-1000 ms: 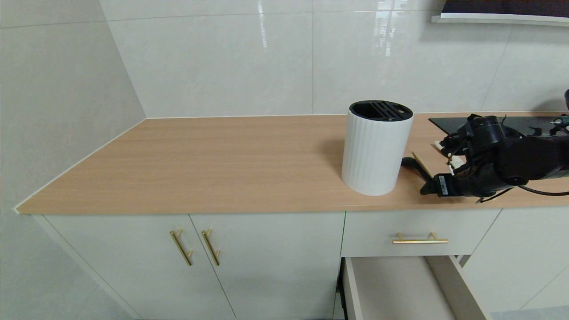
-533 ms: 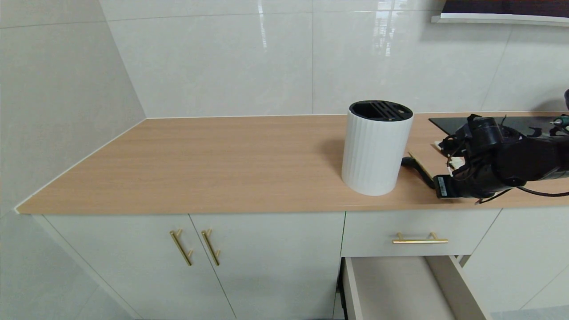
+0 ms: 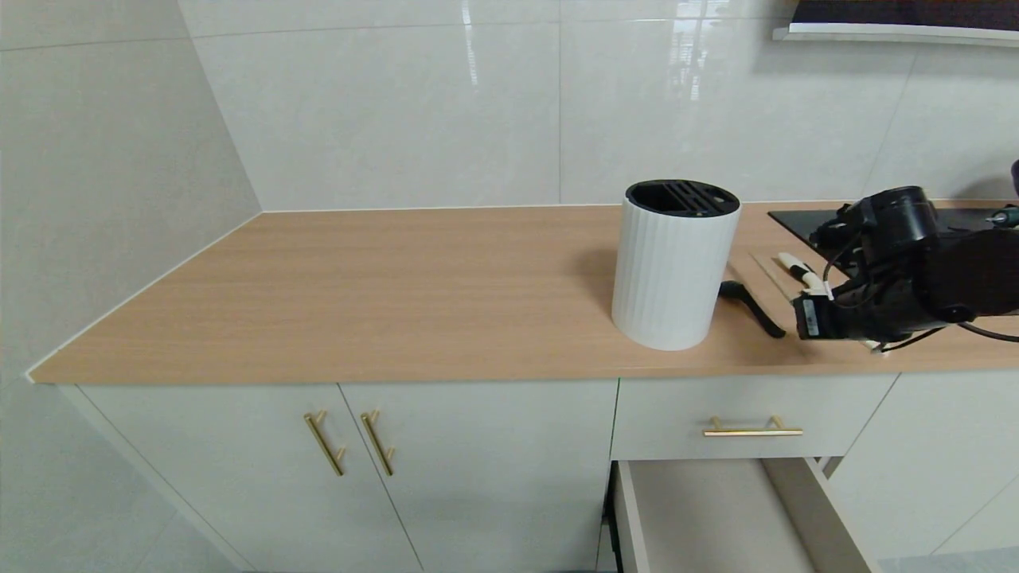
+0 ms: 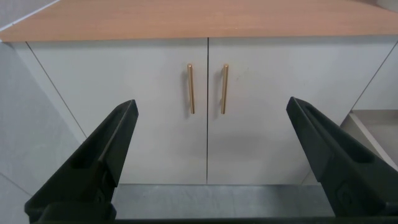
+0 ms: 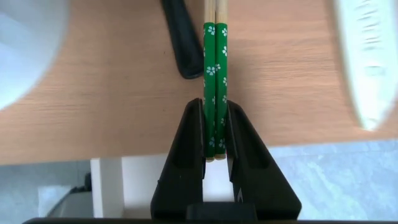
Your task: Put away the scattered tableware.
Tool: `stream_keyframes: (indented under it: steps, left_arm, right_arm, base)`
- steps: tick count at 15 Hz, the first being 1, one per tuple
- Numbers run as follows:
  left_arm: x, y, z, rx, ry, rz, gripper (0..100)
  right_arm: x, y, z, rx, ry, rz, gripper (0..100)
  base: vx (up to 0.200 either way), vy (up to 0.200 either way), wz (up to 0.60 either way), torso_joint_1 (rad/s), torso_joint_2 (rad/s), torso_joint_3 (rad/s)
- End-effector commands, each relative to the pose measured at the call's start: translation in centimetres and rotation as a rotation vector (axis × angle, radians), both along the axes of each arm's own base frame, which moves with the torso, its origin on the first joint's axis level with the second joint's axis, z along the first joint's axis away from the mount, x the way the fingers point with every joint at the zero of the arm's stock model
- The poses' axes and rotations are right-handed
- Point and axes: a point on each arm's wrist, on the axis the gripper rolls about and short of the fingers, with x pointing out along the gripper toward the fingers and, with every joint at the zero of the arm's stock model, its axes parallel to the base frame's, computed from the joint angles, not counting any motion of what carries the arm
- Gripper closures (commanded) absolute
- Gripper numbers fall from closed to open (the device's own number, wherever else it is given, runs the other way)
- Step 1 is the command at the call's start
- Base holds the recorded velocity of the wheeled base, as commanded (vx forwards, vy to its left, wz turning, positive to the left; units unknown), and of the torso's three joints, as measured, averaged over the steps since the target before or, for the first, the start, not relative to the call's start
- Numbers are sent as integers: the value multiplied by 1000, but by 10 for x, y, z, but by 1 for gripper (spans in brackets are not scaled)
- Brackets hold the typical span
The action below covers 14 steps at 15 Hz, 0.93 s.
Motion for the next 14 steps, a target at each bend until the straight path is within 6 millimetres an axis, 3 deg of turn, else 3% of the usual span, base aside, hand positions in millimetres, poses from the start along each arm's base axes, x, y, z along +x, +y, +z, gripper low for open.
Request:
stream_keyframes:
  steps: [1, 3, 4, 10, 14]
  left_arm:
    - [0, 0, 0, 0, 0, 0, 0]
    - [0, 0, 0, 0, 0, 0, 0]
    - [0, 0, 0, 0, 0, 0, 0]
    - [0, 0, 0, 0, 0, 2, 0]
    - [0, 0, 0, 0, 0, 0, 0]
  right_arm:
    - [-49, -4, 34, 18, -83, 3, 100]
    - [-76, -5, 44, 22, -110, 14, 100]
    - [-100, -6, 50, 24, -124, 20, 100]
    - [-217, -18, 45, 44, -5, 92, 100]
    - [-264, -19, 31, 74, 132, 196, 100]
  base:
    - [0, 0, 0, 0, 0, 0]
    - [0, 0, 0, 0, 0, 0]
    - [0, 0, 0, 0, 0, 0]
    - [0, 0, 0, 0, 0, 0]
    - [0, 0, 0, 0, 0, 0]
